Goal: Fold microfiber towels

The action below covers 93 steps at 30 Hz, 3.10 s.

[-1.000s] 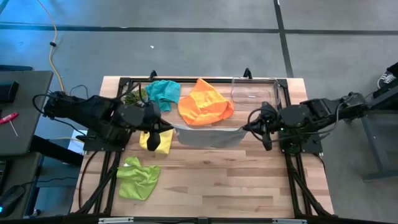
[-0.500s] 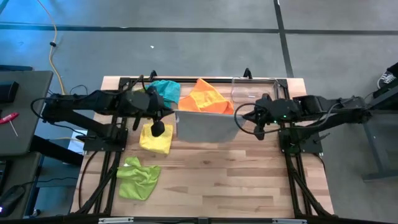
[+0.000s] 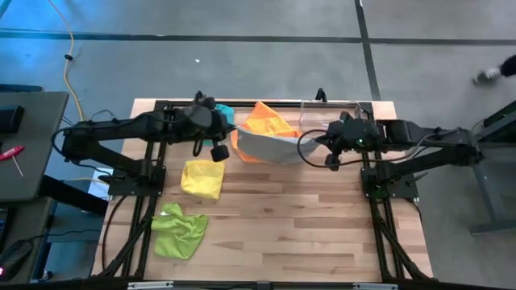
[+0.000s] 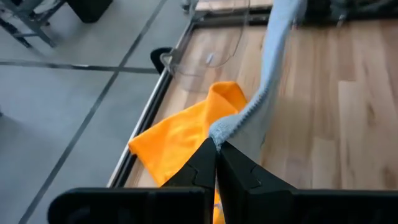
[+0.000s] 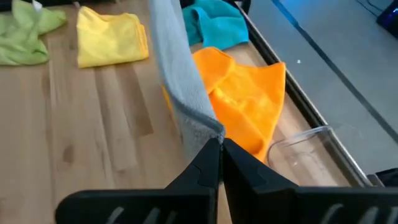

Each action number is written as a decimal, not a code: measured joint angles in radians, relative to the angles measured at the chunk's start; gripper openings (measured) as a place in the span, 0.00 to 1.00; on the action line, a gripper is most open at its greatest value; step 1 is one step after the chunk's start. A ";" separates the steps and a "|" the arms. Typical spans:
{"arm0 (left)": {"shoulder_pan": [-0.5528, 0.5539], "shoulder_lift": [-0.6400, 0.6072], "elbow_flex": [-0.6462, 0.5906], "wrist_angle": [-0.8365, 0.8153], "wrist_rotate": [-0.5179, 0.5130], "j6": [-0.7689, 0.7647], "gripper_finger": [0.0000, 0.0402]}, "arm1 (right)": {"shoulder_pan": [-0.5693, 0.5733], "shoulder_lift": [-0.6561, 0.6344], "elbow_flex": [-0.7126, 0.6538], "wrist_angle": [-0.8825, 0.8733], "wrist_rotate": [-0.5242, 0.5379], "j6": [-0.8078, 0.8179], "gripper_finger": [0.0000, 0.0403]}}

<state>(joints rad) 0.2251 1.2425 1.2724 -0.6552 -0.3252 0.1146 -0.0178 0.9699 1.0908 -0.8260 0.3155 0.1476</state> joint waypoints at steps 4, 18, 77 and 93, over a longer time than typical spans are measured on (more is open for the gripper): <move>-0.033 0.029 0.000 -0.016 0.014 -0.025 0.00 | 0.068 0.025 0.000 -0.005 0.001 0.047 0.00; -0.391 0.043 -0.315 0.144 0.028 -0.451 0.00 | 0.349 0.224 -0.011 -0.054 -0.006 0.332 0.00; -0.362 0.178 -0.526 0.453 0.160 -0.687 0.00 | 0.405 0.345 -0.261 0.207 -0.080 0.656 0.00; -0.331 0.289 -0.526 0.402 0.133 -0.816 0.00 | 0.325 0.346 -0.364 0.285 -0.080 0.744 0.00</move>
<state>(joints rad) -0.1059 1.5311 0.7467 -0.2529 -0.1921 -0.7018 0.3067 1.3158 0.7265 -0.5415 0.2359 0.8915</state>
